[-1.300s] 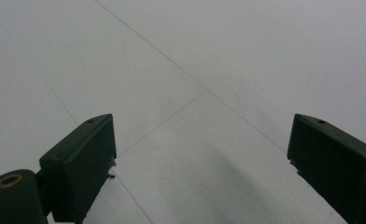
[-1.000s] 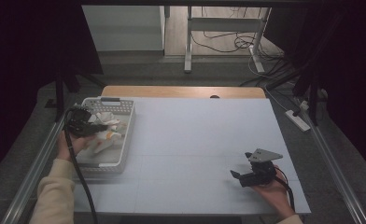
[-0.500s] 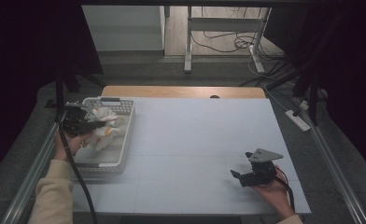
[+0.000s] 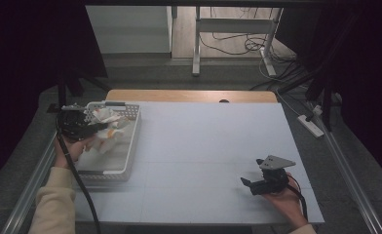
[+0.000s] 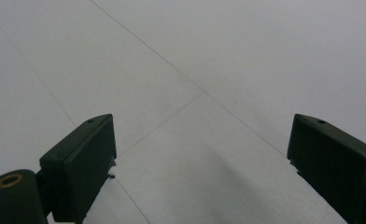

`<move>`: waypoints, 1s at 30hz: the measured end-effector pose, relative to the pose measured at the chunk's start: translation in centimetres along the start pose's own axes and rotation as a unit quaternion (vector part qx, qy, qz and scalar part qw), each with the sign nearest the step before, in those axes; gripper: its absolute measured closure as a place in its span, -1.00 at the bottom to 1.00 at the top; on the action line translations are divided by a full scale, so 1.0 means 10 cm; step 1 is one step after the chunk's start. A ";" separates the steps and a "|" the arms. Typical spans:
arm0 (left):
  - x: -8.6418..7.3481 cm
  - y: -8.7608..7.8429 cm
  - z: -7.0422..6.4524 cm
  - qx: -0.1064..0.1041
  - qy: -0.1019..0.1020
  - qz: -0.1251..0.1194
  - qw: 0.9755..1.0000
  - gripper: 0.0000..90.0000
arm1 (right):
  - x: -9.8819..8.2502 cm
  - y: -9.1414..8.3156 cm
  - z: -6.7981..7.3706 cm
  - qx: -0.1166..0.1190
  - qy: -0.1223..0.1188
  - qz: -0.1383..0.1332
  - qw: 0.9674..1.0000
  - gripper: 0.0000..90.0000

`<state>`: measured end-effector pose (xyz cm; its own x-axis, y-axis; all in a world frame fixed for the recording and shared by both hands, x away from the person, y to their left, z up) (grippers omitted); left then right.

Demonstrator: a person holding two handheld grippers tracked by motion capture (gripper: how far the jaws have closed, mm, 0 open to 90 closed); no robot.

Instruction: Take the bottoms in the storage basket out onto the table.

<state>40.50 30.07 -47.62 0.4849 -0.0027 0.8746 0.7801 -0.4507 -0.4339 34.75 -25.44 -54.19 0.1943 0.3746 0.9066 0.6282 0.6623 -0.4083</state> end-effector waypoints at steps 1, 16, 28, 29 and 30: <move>0.01 -0.01 0.00 -0.001 0.001 -0.004 1.000 0.76 | 0.00 0.00 0.00 0.000 0.002 -0.002 1.000 -0.82; 0.12 -0.10 -0.09 -0.037 -0.015 -0.038 0.998 0.76 | 0.00 0.00 0.00 0.000 0.001 -0.002 1.000 -0.82; 0.18 -0.15 -0.15 -0.045 -0.010 -0.051 0.998 0.76 | 0.00 0.00 0.00 -0.002 0.001 -0.001 1.000 -0.82; 0.18 -0.16 -0.17 -0.048 -0.010 -0.053 0.997 0.76 | 0.00 0.00 0.00 -0.001 0.001 -0.002 1.000 -0.82; 0.18 -0.16 -0.17 -0.048 -0.010 -0.053 0.997 0.76 | 0.00 0.00 0.00 -0.001 0.001 -0.002 1.000 -0.82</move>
<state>39.52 29.28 -44.99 0.4110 0.0664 0.9092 0.7860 -0.5310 -0.3166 34.75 -25.47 -54.14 0.1931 0.3706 0.9085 0.6312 0.6620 -0.4041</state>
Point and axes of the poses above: each handheld gripper's, and its own axes: y roughly forward along the jaws, x roughly out of its top, z roughly to its left, the point moved 6 cm from there along y, roughly forward along the jaws, and after that the axes turned 15 degrees about -z, right-handed, at the moved point
